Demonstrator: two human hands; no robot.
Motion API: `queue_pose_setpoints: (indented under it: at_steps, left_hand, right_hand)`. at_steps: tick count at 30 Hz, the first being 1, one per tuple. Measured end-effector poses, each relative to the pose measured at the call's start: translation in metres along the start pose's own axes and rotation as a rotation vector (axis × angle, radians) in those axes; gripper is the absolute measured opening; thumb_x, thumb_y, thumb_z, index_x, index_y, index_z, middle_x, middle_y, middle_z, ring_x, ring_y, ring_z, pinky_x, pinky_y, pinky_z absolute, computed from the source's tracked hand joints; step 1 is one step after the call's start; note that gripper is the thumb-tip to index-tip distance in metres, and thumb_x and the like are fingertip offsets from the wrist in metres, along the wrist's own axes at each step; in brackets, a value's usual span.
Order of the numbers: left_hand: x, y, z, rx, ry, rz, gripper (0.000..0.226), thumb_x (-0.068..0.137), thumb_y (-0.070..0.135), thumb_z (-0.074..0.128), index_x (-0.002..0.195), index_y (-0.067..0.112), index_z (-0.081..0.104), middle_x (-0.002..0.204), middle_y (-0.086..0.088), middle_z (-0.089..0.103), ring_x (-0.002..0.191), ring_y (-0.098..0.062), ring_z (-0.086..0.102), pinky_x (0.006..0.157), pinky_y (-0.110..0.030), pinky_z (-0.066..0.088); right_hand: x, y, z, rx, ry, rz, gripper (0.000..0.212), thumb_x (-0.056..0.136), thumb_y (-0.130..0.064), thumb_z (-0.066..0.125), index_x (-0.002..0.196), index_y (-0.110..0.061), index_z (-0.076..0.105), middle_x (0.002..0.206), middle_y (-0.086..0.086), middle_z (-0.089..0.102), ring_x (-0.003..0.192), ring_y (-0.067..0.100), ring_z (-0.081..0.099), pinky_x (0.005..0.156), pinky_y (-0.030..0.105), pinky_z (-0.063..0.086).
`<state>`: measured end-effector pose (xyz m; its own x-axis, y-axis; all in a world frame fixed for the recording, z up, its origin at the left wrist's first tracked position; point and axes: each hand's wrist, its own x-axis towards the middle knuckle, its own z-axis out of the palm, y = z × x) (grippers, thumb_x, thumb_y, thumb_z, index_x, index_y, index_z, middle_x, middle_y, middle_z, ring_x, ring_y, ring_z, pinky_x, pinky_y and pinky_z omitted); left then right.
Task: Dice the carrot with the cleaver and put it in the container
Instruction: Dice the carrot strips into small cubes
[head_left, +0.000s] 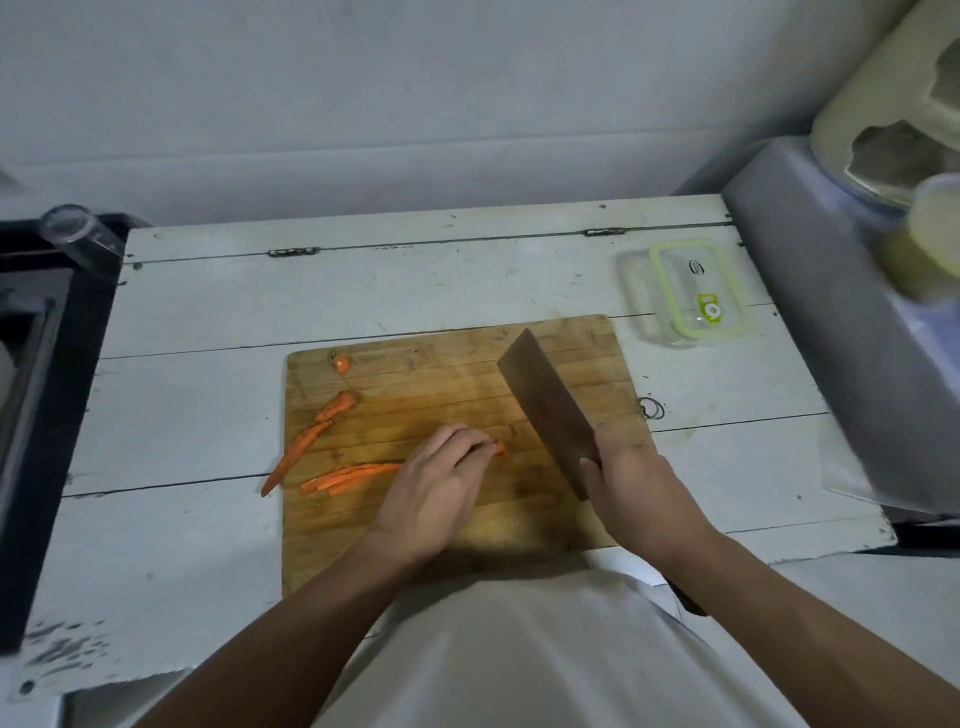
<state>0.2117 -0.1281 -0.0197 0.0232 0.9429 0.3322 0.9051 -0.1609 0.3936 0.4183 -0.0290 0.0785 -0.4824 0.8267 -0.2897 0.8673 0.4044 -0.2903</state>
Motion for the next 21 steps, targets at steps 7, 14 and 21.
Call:
queue_pose_setpoints:
  at_steps: [7,14,21]
  left_hand:
    - [-0.007,0.0,0.008,0.116,-0.066,0.031,0.032,0.098,0.02,0.053,0.121,0.008,0.073,0.122,-0.006,0.068,0.118,-0.024,0.059,0.099,-0.039,0.052]
    - [-0.005,0.004,0.01,0.129,-0.058,0.011,0.027,0.095,0.017,0.061,0.116,0.005,0.073,0.114,-0.007,0.07,0.113,-0.026,0.06,0.093,-0.039,0.051]
    - [-0.008,0.001,0.009,0.15,-0.143,0.023,0.032,0.088,0.024,0.066,0.116,0.011,0.074,0.116,-0.001,0.066,0.117,-0.023,0.056,0.097,-0.035,0.043]
  right_hand:
    - [-0.013,-0.033,0.02,-0.114,-0.085,-0.023,0.008,0.103,-0.02,0.041,0.105,-0.022,0.034,0.086,0.006,0.065,0.075,0.03,0.066,0.058,0.035,0.04]
    - [-0.02,-0.042,0.026,-0.197,-0.157,-0.056,0.026,0.095,-0.005,0.05,0.109,-0.02,0.033,0.089,0.005,0.068,0.08,0.03,0.07,0.059,0.037,0.042]
    - [0.0,-0.058,0.036,-0.198,-0.102,-0.105,0.023,0.097,-0.001,0.04,0.114,-0.016,0.036,0.089,0.006,0.07,0.083,0.03,0.071,0.058,0.036,0.043]
